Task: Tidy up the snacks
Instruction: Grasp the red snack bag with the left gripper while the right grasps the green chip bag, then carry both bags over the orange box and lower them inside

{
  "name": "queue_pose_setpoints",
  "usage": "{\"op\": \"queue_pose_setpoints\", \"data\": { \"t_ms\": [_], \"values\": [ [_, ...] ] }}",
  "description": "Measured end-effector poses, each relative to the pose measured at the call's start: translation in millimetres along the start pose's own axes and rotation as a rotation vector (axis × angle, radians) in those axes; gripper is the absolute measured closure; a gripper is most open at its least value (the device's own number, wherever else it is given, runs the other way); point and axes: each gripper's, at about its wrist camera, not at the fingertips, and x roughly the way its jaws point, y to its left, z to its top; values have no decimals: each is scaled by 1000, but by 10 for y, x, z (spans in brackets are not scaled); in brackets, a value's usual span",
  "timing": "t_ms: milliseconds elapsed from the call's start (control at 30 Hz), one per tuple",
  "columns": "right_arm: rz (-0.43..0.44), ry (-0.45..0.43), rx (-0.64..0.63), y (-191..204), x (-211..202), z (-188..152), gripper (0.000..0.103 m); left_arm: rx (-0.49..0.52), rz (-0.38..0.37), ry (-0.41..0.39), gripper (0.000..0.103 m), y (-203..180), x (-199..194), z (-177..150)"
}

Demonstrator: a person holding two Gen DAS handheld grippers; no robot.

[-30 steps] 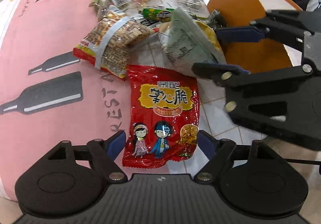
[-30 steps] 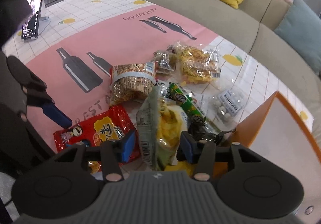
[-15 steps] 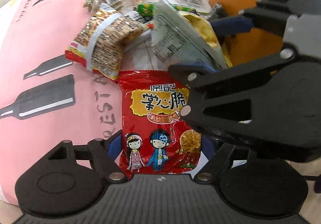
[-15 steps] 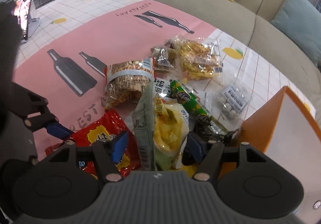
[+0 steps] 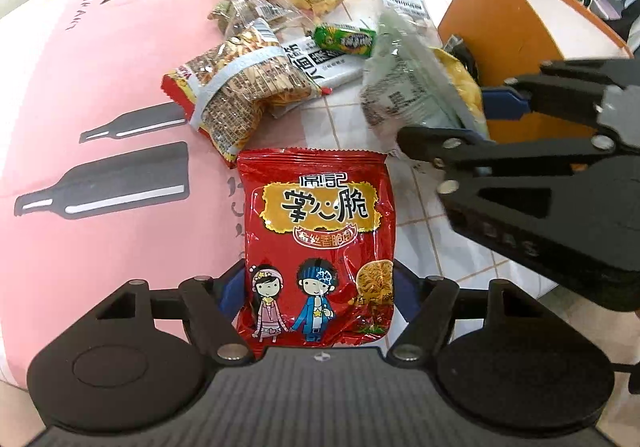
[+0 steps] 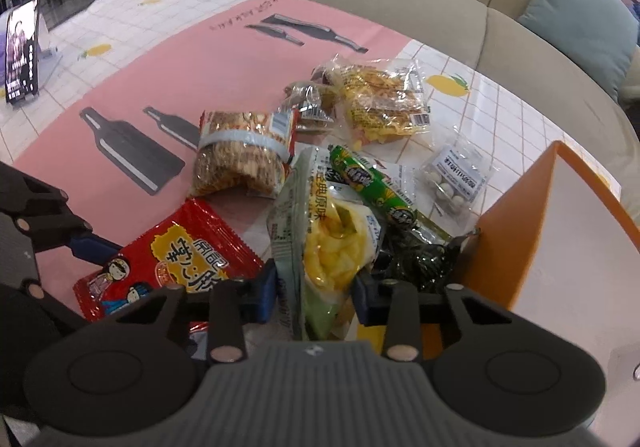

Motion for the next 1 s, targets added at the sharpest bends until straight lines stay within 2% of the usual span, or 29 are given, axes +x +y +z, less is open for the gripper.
{"op": "queue_pose_setpoints", "data": {
  "t_ms": [533,700,833,1000],
  "values": [
    [-55,-178,135,-209,-961,-46,69,-54,-39,-173,21,-51,-876,-131],
    [-38,-210,199,-393,-1230,-95,70,-33,-71,-228,21,-167,-1091,-30],
    [-52,-228,236,-547,-1413,-145,70,-8,-95,-260,21,-308,-1216,101],
    [-99,-213,272,-755,-1519,-244,70,72,-134,-279,21,-587,-1310,326]
  ]
}}
